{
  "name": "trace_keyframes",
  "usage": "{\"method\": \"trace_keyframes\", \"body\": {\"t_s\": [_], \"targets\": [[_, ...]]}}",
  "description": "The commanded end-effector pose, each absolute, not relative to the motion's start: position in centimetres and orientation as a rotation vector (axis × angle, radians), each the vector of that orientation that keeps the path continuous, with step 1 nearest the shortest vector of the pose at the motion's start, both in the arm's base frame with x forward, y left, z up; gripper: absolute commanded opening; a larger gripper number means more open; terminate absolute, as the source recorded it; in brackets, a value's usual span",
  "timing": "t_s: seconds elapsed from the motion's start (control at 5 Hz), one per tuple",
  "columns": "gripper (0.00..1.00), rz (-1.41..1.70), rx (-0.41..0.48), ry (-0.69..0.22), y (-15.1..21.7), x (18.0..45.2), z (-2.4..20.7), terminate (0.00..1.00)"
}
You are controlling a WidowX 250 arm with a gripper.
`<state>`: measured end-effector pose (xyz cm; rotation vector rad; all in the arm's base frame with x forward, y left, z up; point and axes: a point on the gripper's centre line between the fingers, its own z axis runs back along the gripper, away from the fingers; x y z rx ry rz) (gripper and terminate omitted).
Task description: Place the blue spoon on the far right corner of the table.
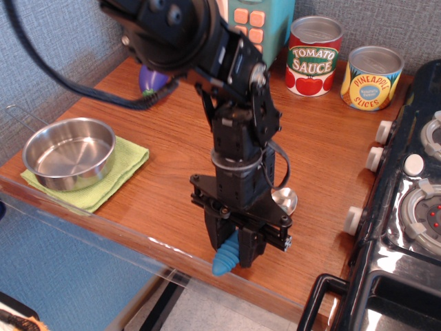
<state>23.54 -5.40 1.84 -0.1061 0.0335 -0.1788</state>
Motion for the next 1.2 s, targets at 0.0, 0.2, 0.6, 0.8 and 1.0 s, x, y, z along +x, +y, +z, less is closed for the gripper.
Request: {"method": "trace_keyframes", "body": {"t_s": [0.0,0.2,0.6,0.8,1.0], "targets": [[0.0,-0.161,-0.111,0.01,-5.1,24.3,1.8,0.0],[0.0,-0.197,-0.119,0.011,-5.5,24.4,1.6,0.0],[0.0,-0.24,-0.117,-0.009,-5.8,25.2,2.5,0.0],[0.0,-0.263,-0.095,-0.043,-6.0,25.7,3.6,0.0],[0.0,-0.26,-0.078,-0.066,-5.9,26.0,4.4,0.0]]}}
